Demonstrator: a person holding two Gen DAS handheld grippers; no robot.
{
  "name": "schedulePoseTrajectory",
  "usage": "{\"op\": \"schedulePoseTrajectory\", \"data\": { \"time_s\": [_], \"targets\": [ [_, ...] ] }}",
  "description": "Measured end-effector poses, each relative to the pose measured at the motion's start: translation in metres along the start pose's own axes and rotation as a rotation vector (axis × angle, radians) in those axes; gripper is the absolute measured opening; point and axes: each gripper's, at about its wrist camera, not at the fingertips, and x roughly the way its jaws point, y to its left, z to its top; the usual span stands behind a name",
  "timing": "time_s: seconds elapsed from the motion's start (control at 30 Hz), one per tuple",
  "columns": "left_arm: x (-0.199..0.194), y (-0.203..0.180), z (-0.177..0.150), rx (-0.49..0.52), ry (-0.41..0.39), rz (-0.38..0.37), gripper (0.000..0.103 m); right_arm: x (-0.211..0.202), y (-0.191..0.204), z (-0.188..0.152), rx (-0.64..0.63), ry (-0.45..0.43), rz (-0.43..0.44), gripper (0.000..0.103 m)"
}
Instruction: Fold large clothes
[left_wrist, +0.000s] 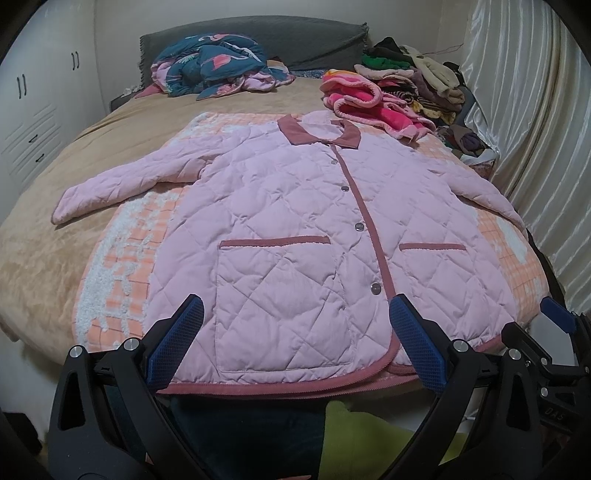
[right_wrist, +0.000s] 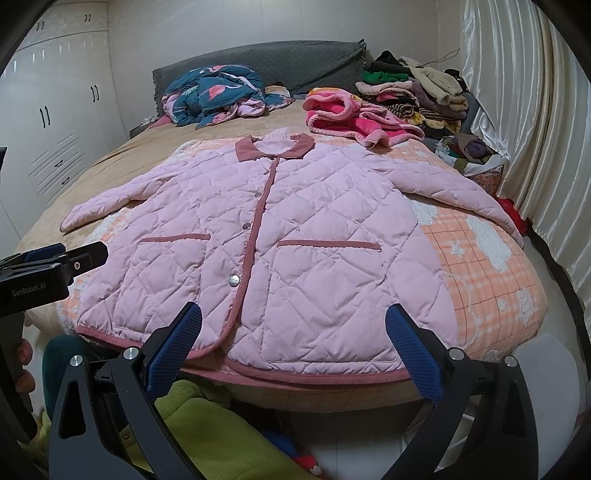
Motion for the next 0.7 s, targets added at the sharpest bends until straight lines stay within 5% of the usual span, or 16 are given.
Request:
{"op": "schedulePoseTrajectory", "data": {
  "time_s": [0.7],
  "targets": [
    [-0.0002,-0.0003,-0.0012,0.002,0.001,0.002,0.094,-0.0012,-0.0003,0.0004,0.003,-0.001,0.0,0.099]
  ]
}}
